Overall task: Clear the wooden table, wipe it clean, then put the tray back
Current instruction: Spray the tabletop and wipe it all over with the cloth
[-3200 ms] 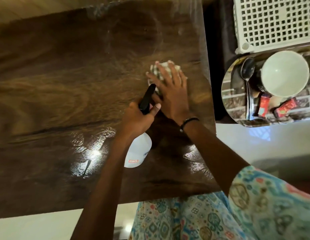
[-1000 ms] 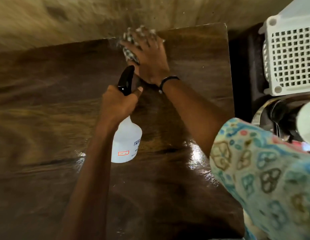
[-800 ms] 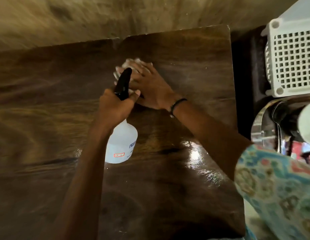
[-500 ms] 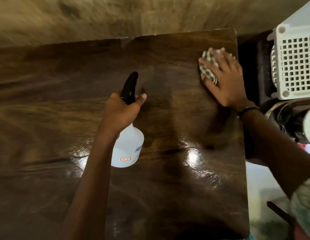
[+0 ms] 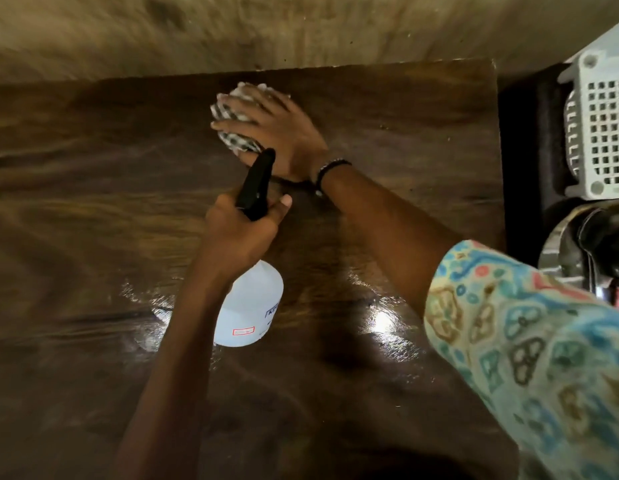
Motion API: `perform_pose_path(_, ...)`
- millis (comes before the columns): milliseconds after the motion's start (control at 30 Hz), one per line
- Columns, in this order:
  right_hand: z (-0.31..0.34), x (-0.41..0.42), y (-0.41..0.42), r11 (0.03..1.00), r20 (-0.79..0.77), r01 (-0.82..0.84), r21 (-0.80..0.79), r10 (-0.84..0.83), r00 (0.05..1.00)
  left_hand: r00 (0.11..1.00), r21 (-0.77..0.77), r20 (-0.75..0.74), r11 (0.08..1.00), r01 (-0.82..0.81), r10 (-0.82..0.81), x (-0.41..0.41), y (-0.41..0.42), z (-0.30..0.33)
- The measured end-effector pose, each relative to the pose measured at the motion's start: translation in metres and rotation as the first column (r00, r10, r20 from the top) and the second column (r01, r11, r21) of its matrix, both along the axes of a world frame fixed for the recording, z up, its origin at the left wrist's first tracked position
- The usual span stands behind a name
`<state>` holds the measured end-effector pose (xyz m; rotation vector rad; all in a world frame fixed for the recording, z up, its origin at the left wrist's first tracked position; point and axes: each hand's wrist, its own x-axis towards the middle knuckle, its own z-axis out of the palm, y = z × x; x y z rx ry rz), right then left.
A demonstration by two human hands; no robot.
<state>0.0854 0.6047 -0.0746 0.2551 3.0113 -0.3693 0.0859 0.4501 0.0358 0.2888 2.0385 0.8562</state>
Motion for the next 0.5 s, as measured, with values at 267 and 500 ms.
perform_pose_path(267,0.003,0.131,0.099,0.723,-0.03,0.685,0.089,-0.685,0.728,0.999,-0.016,0.028,1.0,0.021,-0.02,0.0,-0.025,0.007)
perform_pose_path(500,0.0,0.177,0.038,0.338,-0.095,0.936,0.104,-0.933,0.347,0.999,-0.031,0.043,0.999,0.022,-0.021,0.013,-0.04,0.005)
